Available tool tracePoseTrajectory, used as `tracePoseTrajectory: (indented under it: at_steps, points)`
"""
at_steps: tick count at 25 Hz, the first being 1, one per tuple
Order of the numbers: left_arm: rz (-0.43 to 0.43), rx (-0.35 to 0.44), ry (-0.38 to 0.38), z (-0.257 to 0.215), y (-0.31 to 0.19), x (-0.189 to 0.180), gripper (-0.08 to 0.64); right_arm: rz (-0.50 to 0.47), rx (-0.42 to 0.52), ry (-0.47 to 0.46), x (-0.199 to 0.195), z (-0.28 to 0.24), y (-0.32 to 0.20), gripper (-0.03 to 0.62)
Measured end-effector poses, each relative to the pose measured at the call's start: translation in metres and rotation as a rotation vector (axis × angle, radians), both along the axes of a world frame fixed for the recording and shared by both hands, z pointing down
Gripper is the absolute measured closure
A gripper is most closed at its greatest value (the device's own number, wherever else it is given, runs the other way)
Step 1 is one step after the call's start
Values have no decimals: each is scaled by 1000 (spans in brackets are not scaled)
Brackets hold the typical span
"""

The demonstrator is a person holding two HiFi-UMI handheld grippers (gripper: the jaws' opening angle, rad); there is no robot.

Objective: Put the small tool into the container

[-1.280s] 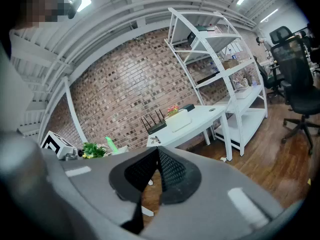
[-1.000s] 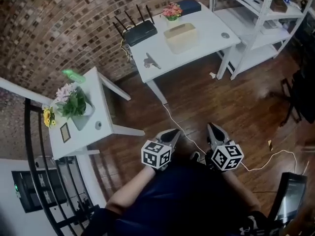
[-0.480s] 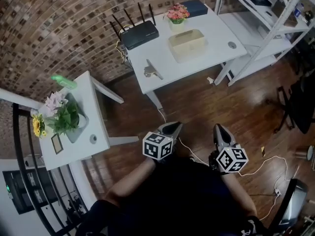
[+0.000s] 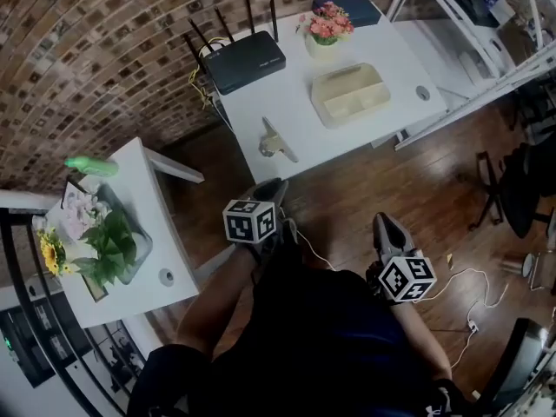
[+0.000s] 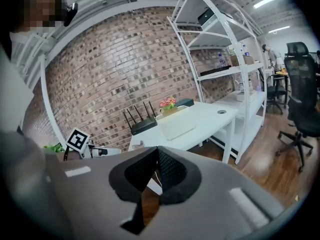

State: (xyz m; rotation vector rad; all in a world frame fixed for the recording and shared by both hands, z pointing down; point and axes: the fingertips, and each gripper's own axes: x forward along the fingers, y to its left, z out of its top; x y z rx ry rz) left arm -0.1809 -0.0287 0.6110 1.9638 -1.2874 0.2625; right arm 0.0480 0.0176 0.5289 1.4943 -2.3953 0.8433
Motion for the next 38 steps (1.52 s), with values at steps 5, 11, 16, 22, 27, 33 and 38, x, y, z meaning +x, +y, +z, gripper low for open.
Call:
tracePoseTrajectory:
  at_steps: [5, 11, 16, 22, 27, 33, 38]
  points:
    - [-66, -51, -60, 30, -46, -54, 475, 4, -26, 10, -16, 3, -20, 583]
    - [-138, -147, 58, 59, -77, -65, 458, 6, -41, -17, -18, 6, -39, 584]
    - [-269, -227, 198, 78, -95, -72, 454, 4, -32, -66, -2, 8, -64, 583]
    - [-369, -322, 303, 103, -102, -76, 443, -28, 33, -95, 16, -9, -91, 584]
    - [-345, -325, 359, 106, -109, -70, 502, 4, 31, -118, 37, -7, -102, 583]
    - [-368, -298, 408, 99, -114, -65, 541, 12, 23, -116, 47, -5, -106, 583]
    - [-345, -230, 367, 83, -115, -58, 552, 7, 16, -119, 48, -3, -108, 583]
